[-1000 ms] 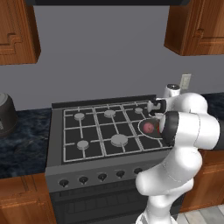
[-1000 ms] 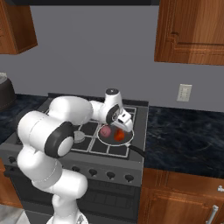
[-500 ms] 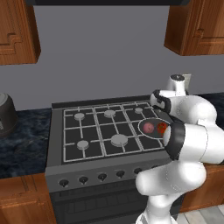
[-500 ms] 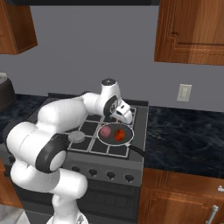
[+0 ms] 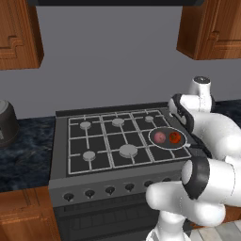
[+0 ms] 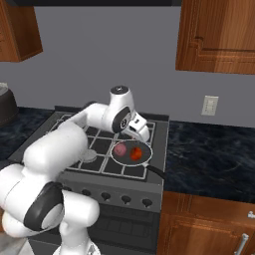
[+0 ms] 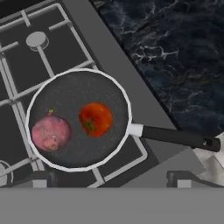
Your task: Place the pan on the front right burner on the stove. Then place the tomato and the onion in the pan and turn on the front right burner.
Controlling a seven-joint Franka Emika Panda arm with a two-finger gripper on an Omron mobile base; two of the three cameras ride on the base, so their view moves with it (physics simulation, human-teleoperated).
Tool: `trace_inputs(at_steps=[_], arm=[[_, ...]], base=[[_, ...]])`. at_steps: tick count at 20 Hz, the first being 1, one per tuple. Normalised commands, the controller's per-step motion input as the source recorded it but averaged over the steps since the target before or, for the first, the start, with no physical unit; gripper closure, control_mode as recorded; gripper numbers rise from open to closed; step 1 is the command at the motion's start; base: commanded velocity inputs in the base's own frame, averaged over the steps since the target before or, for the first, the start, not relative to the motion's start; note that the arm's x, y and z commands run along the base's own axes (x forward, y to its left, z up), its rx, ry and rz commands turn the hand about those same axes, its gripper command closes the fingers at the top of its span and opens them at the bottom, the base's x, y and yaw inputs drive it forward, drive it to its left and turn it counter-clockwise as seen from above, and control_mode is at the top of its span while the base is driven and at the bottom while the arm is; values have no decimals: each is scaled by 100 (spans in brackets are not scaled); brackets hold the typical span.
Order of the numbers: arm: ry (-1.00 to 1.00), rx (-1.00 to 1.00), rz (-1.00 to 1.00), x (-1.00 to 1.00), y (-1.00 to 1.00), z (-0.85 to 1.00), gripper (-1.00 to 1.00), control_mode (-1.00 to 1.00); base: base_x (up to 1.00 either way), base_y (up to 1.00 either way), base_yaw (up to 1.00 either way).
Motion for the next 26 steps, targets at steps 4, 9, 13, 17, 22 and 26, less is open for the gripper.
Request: trace_inputs(at_steps=[4, 9, 13, 17, 22, 26], arm=[[-2, 0, 0, -85, 0, 4, -100, -100], [-4, 0, 0, -85, 0, 0, -100, -100], [-7, 0, 5, -62, 0, 0, -100, -100], [-12, 0, 7, -56, 0, 0, -100, -100], [-10, 0, 8, -57, 0, 0, -100, -100], [-7, 0, 9, -43, -1, -3, -100, -100]], base=[[0, 0, 0], [0, 0, 0], [0, 0, 0], [0, 0, 0], [0, 0, 0], [0, 0, 0]])
